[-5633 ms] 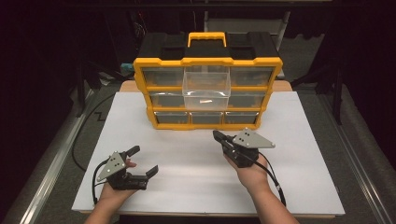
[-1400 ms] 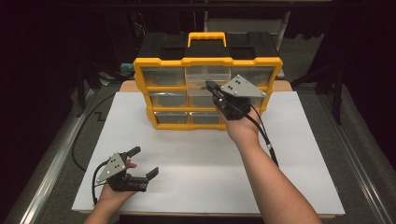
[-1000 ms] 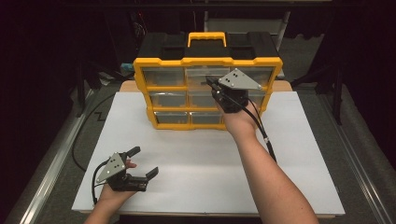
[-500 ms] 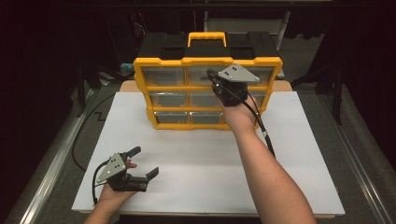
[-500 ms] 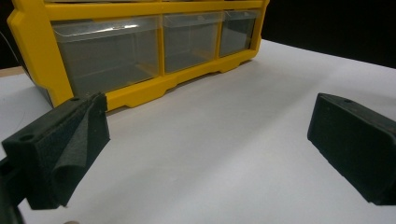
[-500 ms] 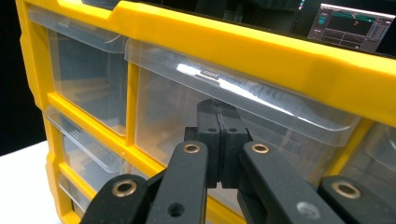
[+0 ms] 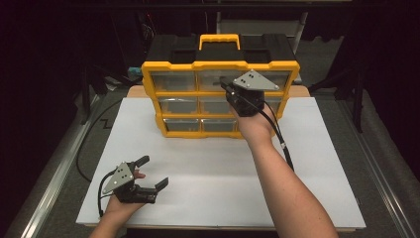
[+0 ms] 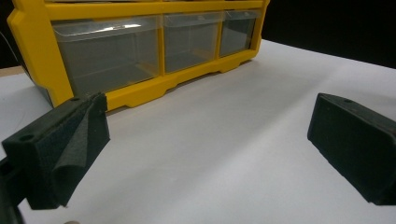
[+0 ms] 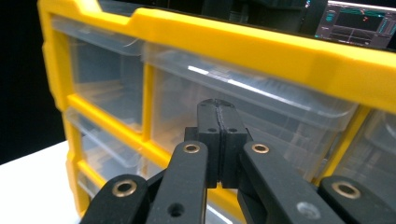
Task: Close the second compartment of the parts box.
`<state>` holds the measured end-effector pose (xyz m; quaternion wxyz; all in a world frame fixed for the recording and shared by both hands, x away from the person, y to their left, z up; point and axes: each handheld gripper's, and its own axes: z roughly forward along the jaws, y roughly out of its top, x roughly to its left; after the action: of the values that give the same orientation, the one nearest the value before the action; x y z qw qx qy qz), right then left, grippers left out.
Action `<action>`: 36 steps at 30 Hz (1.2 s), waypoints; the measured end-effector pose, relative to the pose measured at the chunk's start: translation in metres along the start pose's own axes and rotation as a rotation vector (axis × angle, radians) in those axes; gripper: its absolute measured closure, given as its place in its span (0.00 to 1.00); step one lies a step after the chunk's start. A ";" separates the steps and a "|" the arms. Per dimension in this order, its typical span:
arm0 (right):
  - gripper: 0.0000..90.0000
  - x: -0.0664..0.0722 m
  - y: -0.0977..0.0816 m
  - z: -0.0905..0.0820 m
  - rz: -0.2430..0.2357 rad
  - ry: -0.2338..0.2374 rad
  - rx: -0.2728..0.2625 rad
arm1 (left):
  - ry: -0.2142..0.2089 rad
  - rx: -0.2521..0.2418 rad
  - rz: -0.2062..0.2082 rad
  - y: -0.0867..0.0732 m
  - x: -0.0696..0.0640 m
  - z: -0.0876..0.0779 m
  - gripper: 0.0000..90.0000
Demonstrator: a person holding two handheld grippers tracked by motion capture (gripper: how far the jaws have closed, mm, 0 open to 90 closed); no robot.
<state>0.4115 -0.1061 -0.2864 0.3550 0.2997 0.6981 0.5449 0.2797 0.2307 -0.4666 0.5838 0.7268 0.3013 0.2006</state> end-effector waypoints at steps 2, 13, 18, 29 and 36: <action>1.00 0.003 -0.002 -0.005 -0.007 0.010 -0.002 | 0.000 0.000 0.001 0.000 0.000 0.000 0.00; 1.00 0.019 -0.024 -0.037 -0.007 0.061 -0.026 | 0.005 0.002 0.002 0.000 0.000 0.001 0.00; 1.00 0.022 -0.040 -0.046 -0.006 0.073 -0.012 | 0.008 0.004 0.004 0.000 0.000 0.001 0.00; 1.00 0.014 -0.090 -0.058 0.022 0.063 0.055 | 0.014 0.009 0.003 -0.001 0.001 0.001 0.01; 1.00 0.005 -0.125 -0.070 0.046 0.049 0.103 | 0.023 0.012 0.003 -0.001 0.002 0.001 0.00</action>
<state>0.3474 -0.1689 -0.3982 0.3091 0.3203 0.7266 0.5234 0.2820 0.2313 -0.4678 0.5755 0.7285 0.3079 0.2079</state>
